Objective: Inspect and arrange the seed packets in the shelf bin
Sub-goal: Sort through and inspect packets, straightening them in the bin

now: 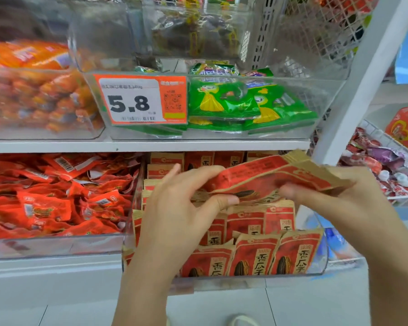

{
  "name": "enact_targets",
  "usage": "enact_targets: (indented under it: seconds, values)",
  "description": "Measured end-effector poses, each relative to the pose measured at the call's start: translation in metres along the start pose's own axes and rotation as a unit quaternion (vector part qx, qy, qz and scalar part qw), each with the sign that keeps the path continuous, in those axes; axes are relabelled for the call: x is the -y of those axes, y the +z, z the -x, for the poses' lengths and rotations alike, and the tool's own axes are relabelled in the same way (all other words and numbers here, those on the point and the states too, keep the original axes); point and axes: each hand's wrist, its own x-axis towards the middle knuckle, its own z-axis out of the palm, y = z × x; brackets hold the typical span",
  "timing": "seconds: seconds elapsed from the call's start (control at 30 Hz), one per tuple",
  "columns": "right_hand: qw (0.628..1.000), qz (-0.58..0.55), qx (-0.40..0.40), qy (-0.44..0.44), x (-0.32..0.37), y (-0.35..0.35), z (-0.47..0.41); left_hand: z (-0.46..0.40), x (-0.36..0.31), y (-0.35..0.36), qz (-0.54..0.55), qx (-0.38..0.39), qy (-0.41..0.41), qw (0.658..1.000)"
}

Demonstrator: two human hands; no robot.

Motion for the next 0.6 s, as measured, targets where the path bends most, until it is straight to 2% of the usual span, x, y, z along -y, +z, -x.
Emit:
enact_targets:
  seconds: [0.07,0.17,0.27,0.37,0.47,0.6]
  values:
    - [0.999,0.036,-0.02,-0.035,0.003,0.008,-0.006,-0.001,0.006,-0.009,-0.13,-0.002,-0.016,0.991]
    - [0.992,0.064,-0.064,-0.084,0.002,0.017,-0.012,0.003,0.017,-0.024,-0.252,0.084,-0.128,0.955]
    - [0.992,0.054,-0.051,-0.097,-0.01,0.027,-0.022,0.009,0.026,-0.033,-0.287,0.139,-0.185,0.929]
    - [0.99,0.1,-0.009,-0.097,-0.029,0.042,-0.036,0.012,0.034,-0.034,-0.326,0.188,-0.181,0.909]
    - [0.985,0.146,0.016,-0.086,-0.053,0.051,-0.05,0.012,0.041,-0.034,-0.327,0.203,-0.179,0.906]
    - [0.96,0.252,0.056,-0.107,-0.077,0.054,-0.066,0.011,0.046,-0.036,-0.314,0.197,-0.169,0.913]
